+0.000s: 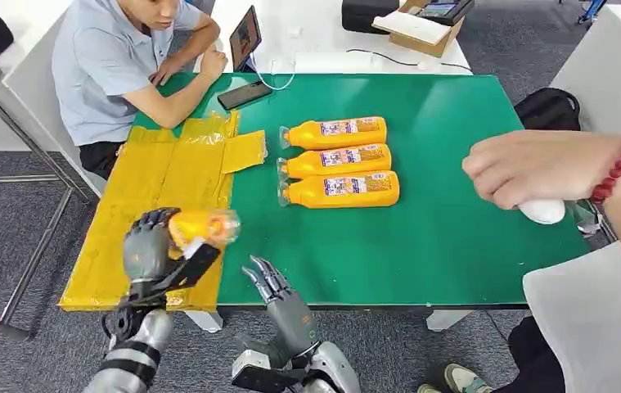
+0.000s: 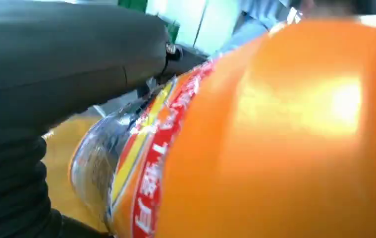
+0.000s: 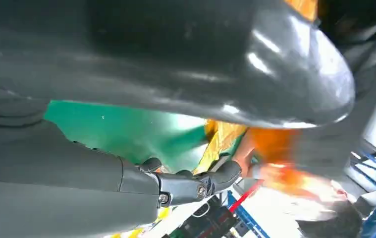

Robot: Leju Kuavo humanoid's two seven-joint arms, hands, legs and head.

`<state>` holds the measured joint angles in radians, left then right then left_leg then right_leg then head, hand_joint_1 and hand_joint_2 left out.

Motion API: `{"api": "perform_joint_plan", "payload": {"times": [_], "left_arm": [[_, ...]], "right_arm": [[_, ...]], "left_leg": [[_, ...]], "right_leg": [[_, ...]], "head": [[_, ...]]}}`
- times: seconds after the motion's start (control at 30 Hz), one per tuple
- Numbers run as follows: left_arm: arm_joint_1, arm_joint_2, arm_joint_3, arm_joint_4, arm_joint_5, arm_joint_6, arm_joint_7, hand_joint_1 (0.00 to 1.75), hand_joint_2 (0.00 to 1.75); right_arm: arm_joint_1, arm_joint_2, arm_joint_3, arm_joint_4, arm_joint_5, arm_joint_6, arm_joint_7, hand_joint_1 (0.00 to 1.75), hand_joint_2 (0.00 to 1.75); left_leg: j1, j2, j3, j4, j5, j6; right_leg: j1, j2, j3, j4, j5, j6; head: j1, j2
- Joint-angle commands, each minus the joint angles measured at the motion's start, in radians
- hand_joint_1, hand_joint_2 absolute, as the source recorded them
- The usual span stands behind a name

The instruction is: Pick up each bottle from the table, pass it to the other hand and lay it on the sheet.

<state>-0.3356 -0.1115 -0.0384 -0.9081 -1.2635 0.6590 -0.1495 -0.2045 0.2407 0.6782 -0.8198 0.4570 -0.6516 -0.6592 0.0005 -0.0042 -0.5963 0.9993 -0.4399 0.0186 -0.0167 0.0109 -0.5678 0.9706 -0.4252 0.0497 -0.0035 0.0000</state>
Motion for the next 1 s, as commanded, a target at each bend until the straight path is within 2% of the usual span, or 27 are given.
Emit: {"api": "perform_joint_plan", "payload": {"times": [0.03,0.17,0.4,0.43,0.47,0.5,0.53,0.57,0.6,0.67,0.77,0.87,0.9,0.93,1.0], "left_arm": [[-0.268,0.151,-0.327,0.369,-0.307,-0.302,0.294,1.75,1.75],[-0.317,0.119,-0.408,0.436,-0.307,-0.439,0.334,1.75,1.75],[-0.352,0.074,-0.383,0.478,-0.250,-0.496,0.294,1.75,1.75],[-0.345,0.062,-0.362,0.474,-0.203,-0.501,0.247,1.75,1.75],[-0.333,0.050,-0.321,0.464,-0.121,-0.515,0.163,1.59,1.75],[-0.319,0.041,-0.291,0.449,-0.049,-0.519,0.104,1.33,1.75],[-0.305,0.035,-0.278,0.431,0.004,-0.524,0.063,1.22,1.75],[-0.286,0.028,-0.262,0.404,0.073,-0.537,0.006,0.66,1.75],[-0.270,0.025,-0.246,0.376,0.154,-0.556,-0.057,0.26,1.75],[-0.240,0.025,-0.248,0.323,0.263,-0.589,-0.117,0.16,1.75],[-0.226,0.040,-0.276,0.290,0.316,-0.609,-0.136,0.16,1.75],[-0.229,0.043,-0.284,0.291,0.326,-0.612,-0.134,0.16,1.75],[-0.227,0.043,-0.283,0.288,0.352,-0.610,-0.142,0.00,1.75],[-0.224,0.048,-0.301,0.277,0.401,-0.605,-0.154,0.00,1.75],[-0.199,0.036,-0.261,0.235,0.516,-0.604,-0.218,0.00,1.75]], "right_arm": [[-0.007,-0.036,0.047,-0.045,-0.005,0.040,0.029,0.00,0.00],[-0.010,-0.033,0.039,-0.043,0.005,0.058,0.033,0.00,0.00],[-0.013,-0.028,0.025,-0.027,0.010,0.072,0.032,0.00,0.00],[-0.011,-0.028,0.021,-0.026,0.011,0.071,0.029,0.00,0.00],[-0.008,-0.029,0.019,-0.026,0.009,0.070,0.025,0.00,0.00],[-0.005,-0.030,0.017,-0.026,0.009,0.068,0.022,0.00,0.00],[-0.003,-0.031,0.016,-0.026,0.008,0.067,0.019,0.00,0.00],[-0.002,-0.032,0.018,-0.025,0.008,0.069,0.017,0.00,0.00],[-0.002,-0.033,0.021,-0.023,0.006,0.070,0.014,0.00,0.00],[-0.003,-0.033,0.027,-0.015,0.002,0.072,0.010,0.00,0.00],[-0.006,-0.030,0.032,-0.003,-0.001,0.068,0.002,0.00,0.00],[-0.007,-0.030,0.032,-0.001,-0.003,0.067,0.001,0.00,0.00],[-0.009,-0.031,0.035,-0.001,-0.003,0.069,0.001,0.00,0.00],[-0.012,-0.031,0.038,0.002,-0.006,0.067,0.001,0.00,0.00],[-0.014,-0.031,0.043,0.006,-0.009,0.068,-0.002,0.00,0.00]], "left_leg": [[0.001,0.000,0.003,0.000,0.000,-0.002],[0.000,-0.001,0.003,-0.001,0.001,-0.002],[0.001,-0.001,0.004,0.000,0.001,-0.002],[0.001,-0.001,0.004,0.000,0.001,-0.002],[0.000,0.000,0.005,-0.001,0.001,-0.002],[0.001,0.000,0.005,-0.001,0.001,-0.002],[0.000,-0.001,0.006,-0.001,0.001,-0.002],[0.001,-0.001,0.006,-0.001,0.001,-0.002],[0.000,0.000,0.007,-0.002,0.001,-0.002],[0.000,-0.004,0.008,-0.002,0.001,-0.002],[0.001,-0.006,0.010,-0.002,0.001,-0.001],[0.000,-0.002,0.008,0.000,0.001,-0.001],[-0.001,-0.004,0.008,-0.001,0.001,-0.001],[0.000,-0.003,0.008,-0.001,0.001,-0.001],[0.000,-0.004,0.008,-0.001,0.001,-0.001]], "right_leg": [[0.001,-0.002,0.003,0.000,0.000,-0.003],[0.001,-0.002,0.003,0.001,0.000,-0.002],[0.001,-0.002,0.005,0.002,0.000,-0.002],[0.001,-0.002,0.005,0.001,0.000,-0.003],[0.001,-0.001,0.005,0.001,0.001,-0.002],[0.001,-0.001,0.006,0.001,0.001,-0.003],[0.001,-0.002,0.006,0.001,0.001,-0.002],[0.001,-0.002,0.007,0.000,0.001,-0.003],[0.001,-0.001,0.007,0.000,0.001,-0.003],[0.001,-0.005,0.010,-0.001,0.000,-0.003],[0.001,-0.008,0.012,-0.002,0.000,-0.003],[0.001,-0.006,0.010,0.000,-0.001,-0.003],[0.000,-0.007,0.010,0.001,-0.001,-0.002],[0.001,-0.007,0.010,0.001,-0.001,-0.003],[0.001,-0.007,0.010,0.000,-0.001,-0.003]], "head": [[0.000,0.000],[0.000,0.000],[0.000,0.000],[0.000,0.000],[0.000,0.000],[0.000,0.000],[0.000,0.000],[0.000,0.000],[-0.001,0.000],[-0.001,0.000],[0.000,0.000],[0.000,0.000],[0.000,0.000],[0.000,0.000],[0.000,0.000]]}}
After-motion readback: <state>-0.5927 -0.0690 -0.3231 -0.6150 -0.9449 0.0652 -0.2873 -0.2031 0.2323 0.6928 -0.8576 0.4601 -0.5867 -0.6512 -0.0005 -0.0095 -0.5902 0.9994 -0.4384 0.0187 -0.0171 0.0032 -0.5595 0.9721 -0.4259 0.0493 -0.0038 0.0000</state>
